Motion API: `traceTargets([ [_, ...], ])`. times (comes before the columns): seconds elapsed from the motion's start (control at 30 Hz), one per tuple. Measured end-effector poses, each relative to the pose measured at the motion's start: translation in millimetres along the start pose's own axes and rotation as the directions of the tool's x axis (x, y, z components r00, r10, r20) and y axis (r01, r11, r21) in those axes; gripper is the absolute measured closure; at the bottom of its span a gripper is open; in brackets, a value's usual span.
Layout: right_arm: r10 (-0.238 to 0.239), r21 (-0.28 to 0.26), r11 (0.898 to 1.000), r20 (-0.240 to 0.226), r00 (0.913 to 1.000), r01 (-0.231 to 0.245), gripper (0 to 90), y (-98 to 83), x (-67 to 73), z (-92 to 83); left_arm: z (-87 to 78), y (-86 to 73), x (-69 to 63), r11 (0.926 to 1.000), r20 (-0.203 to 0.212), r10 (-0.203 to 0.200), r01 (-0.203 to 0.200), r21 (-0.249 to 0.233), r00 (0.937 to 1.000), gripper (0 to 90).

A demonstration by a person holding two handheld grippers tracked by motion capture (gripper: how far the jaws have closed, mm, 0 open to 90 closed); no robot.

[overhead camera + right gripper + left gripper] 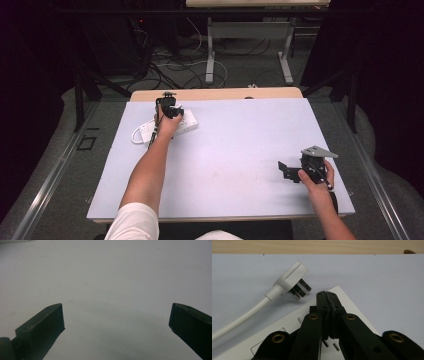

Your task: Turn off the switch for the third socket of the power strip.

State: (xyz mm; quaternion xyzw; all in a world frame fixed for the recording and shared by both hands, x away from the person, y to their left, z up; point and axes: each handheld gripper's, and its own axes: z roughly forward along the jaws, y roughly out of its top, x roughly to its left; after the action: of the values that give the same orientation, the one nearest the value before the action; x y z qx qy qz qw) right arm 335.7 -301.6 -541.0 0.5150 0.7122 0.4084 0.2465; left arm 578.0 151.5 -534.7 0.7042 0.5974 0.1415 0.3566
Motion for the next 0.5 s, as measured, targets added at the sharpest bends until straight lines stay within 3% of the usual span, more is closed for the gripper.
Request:
traceTargets([
  [0.5, -0.003, 0.0, 1.0, -0.012, 0.9999, 0.003, 0.0, 0.7, 0.9, 1.2, -11.2, 2.1, -7.0, 0.9996, 0.006, 0.028, -0.028, -0.003, 0.9996, 83.9],
])
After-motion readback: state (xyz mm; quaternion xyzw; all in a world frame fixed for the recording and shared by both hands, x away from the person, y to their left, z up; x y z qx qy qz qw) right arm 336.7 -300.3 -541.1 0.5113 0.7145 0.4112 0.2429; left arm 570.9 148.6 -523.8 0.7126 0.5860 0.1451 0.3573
